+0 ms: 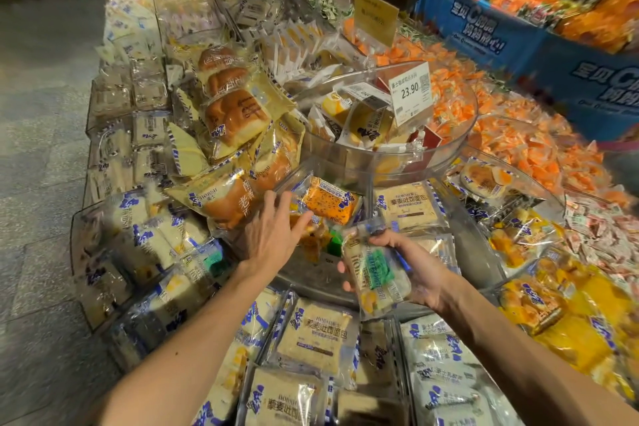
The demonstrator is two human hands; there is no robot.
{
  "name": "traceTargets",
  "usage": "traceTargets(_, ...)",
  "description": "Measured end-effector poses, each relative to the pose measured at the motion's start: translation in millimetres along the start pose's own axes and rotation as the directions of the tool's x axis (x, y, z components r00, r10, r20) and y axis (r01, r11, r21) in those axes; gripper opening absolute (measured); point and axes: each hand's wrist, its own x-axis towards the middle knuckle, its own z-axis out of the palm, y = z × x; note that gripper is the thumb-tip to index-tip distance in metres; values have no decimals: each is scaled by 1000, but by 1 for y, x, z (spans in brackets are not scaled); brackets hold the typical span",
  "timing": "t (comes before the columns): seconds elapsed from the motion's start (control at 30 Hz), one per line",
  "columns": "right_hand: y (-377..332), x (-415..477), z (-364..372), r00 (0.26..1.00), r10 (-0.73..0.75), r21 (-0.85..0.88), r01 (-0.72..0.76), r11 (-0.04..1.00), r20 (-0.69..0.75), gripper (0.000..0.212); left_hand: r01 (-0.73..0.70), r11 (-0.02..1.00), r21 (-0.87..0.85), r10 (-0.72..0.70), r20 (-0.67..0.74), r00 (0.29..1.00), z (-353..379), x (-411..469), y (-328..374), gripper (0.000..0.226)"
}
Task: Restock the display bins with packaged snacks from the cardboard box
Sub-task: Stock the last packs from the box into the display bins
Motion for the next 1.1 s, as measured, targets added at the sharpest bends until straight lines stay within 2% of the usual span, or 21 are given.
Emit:
traceTargets(0.03, 0, -2, 1, 1000, 3, -34, -4, 999, -31, 48, 2, 988, -153, -1, 5, 1000, -10, -1, 7, 42)
traceTargets(0.07, -1, -5, 4, 998, 0, -74, -5, 997, -62, 44, 32, 945, -324, -10, 70, 998, -21, -3, 16, 37)
traceTargets(0.13, -3, -6, 11, 995, -9, -155, -7, 988, -99, 36, 155, 800, -580, 64, 339, 939, -44, -11, 36, 37)
traceTargets(0.17, -3, -8, 16, 995, -15, -221, -8, 975, -100, 33, 183, 766, -616, 145, 443, 885, -54, -17, 45, 41)
traceTargets(0.23, 0, -11, 20, 987, -43, -397, -21, 917, -153, 42, 161, 772, -615, 274, 550, 789, -67, -32, 58, 48)
traceTargets(0.3, 3, -20, 26, 982, -38, -468, -54, 882, -184, 57, 77, 805, -589, 341, 564, 752, -73, -46, 64, 49)
traceTargets(0.37, 8, -31, 26, 982, 11, -506, -106, 856, -189, 80, 59, 800, -597, 371, 568, 735, -77, -55, 69, 41)
traceTargets(0.4, 10, -37, 24, 985, 20, -523, -109, 845, -172, 81, 88, 775, -626, 381, 574, 725, -78, -58, 71, 32)
traceTargets(0.47, 13, -54, 16, 991, 22, -531, -89, 843, -130, 50, 155, 719, -678, 385, 574, 723, -76, -66, 76, 16)
traceTargets(0.53, 12, -75, 7, 990, 28, -496, -95, 863, -141, 22, 187, 702, -687, 366, 573, 733, -69, -75, 80, 12)
traceTargets(0.57, 12, -86, 1, 990, 29, -459, -91, 884, -140, 20, 200, 695, -690, 357, 573, 738, -65, -81, 83, 10)
traceTargets(0.67, 14, -118, -22, 987, 30, -497, -106, 861, -158, 24, 256, 674, -693, 301, 574, 762, -50, -99, 95, 6)
traceTargets(0.8, 37, -134, -56, 960, -9, -489, -135, 862, -281, 38, 395, 624, -674, 182, 617, 766, -30, -129, 107, 6)
traceTargets(0.87, 47, -136, -59, 939, -63, -490, -118, 864, -337, 24, 463, 605, -648, 117, 648, 753, -21, -144, 112, 9)
traceTargets(0.93, 56, -131, -58, 930, -63, -464, -122, 878, -362, 21, 543, 564, -622, 12, 664, 748, -18, -159, 114, 6)
traceTargets(1.03, 75, -110, -50, 942, -36, -432, -118, 894, -332, 34, 632, 510, -584, -161, 657, 737, -26, -180, 102, 9)
traceTargets(1.1, 87, -94, -37, 957, -26, -435, -107, 894, -288, 32, 681, 456, -573, -248, 653, 716, -34, -195, 85, 9)
